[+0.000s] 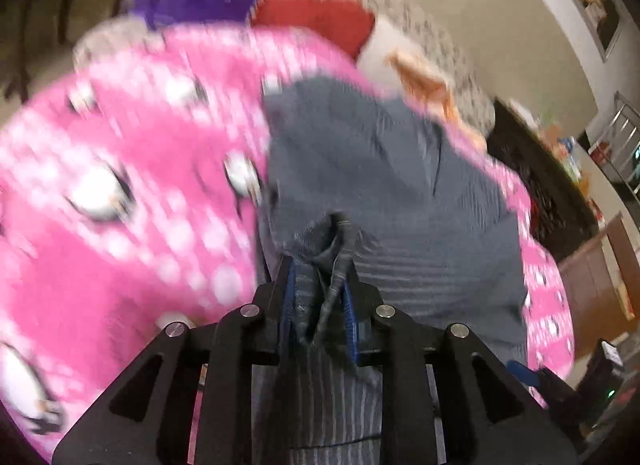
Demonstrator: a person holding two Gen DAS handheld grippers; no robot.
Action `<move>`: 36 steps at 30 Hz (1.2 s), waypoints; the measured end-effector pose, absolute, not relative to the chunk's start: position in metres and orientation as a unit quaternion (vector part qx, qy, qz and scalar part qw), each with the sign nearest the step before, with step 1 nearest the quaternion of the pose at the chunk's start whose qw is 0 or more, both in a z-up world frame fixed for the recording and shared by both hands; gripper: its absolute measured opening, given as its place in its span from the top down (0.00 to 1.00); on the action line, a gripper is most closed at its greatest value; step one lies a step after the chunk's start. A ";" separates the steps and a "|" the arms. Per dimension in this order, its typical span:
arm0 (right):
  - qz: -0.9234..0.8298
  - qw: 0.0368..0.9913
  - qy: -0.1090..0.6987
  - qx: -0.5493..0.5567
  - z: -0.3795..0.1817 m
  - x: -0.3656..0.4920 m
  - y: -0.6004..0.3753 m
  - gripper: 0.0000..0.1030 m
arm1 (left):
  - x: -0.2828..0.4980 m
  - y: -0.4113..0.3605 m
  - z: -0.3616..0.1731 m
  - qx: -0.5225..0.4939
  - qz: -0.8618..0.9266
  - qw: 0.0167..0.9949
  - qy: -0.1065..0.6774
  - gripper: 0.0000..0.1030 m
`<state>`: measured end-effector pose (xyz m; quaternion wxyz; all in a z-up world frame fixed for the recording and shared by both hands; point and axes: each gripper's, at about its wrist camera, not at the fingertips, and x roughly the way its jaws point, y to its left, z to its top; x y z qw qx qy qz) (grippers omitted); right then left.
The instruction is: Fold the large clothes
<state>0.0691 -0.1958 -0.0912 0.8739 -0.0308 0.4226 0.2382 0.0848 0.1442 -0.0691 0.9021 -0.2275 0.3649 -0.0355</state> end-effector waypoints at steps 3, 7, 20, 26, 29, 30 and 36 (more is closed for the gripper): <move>0.212 0.896 0.391 -0.003 -0.054 0.087 -0.224 0.27 | 0.080 0.146 -0.032 -0.217 0.009 0.929 0.300 0.80; 0.153 0.917 0.369 0.007 -0.019 0.132 -0.246 0.57 | 0.109 0.117 -0.029 -0.204 -0.039 0.931 0.299 0.67; 0.115 0.901 0.419 -0.022 -0.120 0.256 -0.253 0.78 | 0.189 0.077 -0.122 -0.108 -0.015 0.907 0.406 0.67; 0.134 0.894 0.427 0.025 -0.126 0.272 -0.270 0.78 | 0.191 0.081 -0.126 -0.127 -0.024 0.905 0.405 0.67; 0.137 0.893 0.428 0.028 -0.127 0.273 -0.270 0.78 | 0.190 0.079 -0.126 -0.126 -0.024 0.905 0.406 0.67; 0.138 0.894 0.426 0.027 -0.125 0.272 -0.270 0.78 | 0.188 0.079 -0.125 -0.124 -0.023 0.905 0.406 0.67; 0.136 0.896 0.424 -0.004 -0.067 0.218 -0.263 0.75 | 0.189 0.081 -0.125 -0.131 -0.026 0.905 0.404 0.67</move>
